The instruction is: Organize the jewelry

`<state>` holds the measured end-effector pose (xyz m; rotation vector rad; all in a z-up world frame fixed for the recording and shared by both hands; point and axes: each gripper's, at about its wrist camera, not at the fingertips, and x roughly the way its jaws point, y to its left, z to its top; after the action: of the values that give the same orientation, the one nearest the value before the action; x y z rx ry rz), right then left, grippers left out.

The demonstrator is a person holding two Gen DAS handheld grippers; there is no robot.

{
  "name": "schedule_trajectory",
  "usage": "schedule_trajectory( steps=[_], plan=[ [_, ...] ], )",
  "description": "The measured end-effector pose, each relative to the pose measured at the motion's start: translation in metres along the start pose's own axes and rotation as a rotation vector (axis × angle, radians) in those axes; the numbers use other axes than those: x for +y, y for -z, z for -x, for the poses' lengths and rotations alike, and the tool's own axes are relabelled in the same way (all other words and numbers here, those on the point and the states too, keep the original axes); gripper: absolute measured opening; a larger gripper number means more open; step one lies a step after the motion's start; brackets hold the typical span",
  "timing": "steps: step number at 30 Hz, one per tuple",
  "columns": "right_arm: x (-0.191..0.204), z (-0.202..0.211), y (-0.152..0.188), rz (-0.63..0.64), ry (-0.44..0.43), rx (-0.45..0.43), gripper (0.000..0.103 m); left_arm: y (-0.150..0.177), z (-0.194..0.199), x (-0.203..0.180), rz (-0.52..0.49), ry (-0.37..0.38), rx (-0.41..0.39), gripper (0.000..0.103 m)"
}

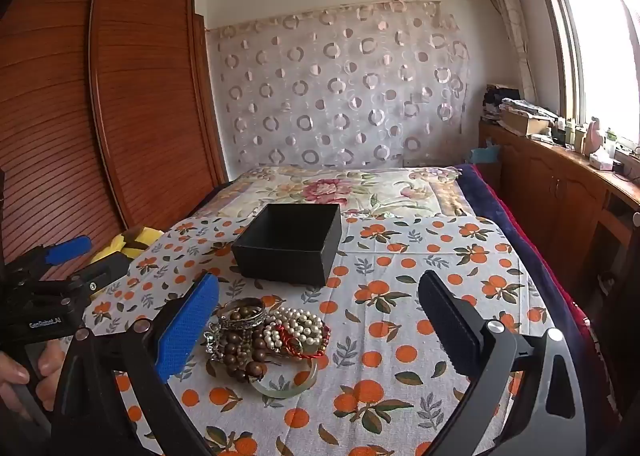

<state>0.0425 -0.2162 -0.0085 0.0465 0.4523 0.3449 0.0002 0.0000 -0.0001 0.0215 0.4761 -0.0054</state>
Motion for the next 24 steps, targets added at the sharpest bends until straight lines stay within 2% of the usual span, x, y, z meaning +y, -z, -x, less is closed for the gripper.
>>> schedule_trajectory(
  steps=[24],
  plan=[
    [0.0017,0.0019,0.0005,-0.004,-0.003,0.0,0.101,-0.0003,0.0008,-0.0002,0.002,0.003,-0.002,0.095]
  ],
)
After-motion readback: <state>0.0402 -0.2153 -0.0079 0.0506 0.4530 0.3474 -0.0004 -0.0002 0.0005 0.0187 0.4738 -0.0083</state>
